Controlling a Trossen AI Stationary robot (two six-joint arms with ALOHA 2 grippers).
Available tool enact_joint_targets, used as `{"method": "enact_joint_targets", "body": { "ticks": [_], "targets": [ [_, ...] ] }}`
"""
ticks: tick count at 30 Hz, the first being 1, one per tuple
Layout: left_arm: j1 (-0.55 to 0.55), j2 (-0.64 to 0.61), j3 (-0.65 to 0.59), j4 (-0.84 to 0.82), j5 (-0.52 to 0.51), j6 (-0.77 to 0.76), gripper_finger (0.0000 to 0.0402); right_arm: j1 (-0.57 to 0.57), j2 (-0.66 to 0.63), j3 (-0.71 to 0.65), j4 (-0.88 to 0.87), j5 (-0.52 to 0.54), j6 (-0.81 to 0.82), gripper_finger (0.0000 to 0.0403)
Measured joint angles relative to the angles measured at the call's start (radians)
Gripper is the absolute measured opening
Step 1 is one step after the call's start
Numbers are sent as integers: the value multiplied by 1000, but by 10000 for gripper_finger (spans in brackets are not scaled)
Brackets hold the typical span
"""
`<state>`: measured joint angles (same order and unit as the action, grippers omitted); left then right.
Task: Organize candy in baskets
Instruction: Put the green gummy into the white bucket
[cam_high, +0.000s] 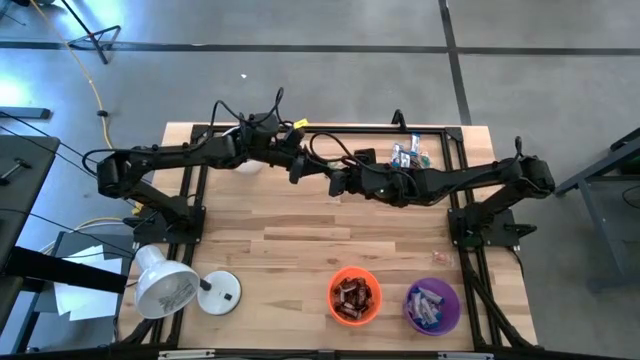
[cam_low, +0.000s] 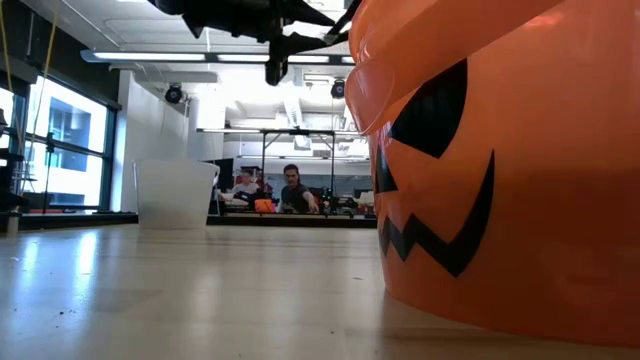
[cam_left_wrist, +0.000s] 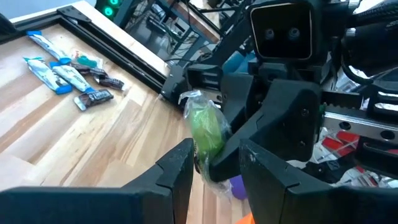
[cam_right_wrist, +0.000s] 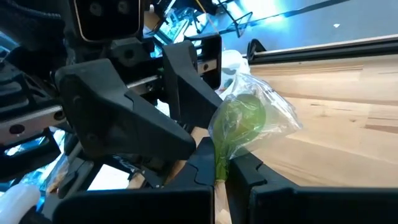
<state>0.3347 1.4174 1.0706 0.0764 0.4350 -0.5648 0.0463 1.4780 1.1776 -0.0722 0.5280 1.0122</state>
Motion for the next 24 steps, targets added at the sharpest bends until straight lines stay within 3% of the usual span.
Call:
{"method": "enact_joint_targets", "body": {
  "ticks": [24],
  "targets": [
    [0,1,0,-2,7,0,115,21,33,6,31,25,37,0]
  ]
}}
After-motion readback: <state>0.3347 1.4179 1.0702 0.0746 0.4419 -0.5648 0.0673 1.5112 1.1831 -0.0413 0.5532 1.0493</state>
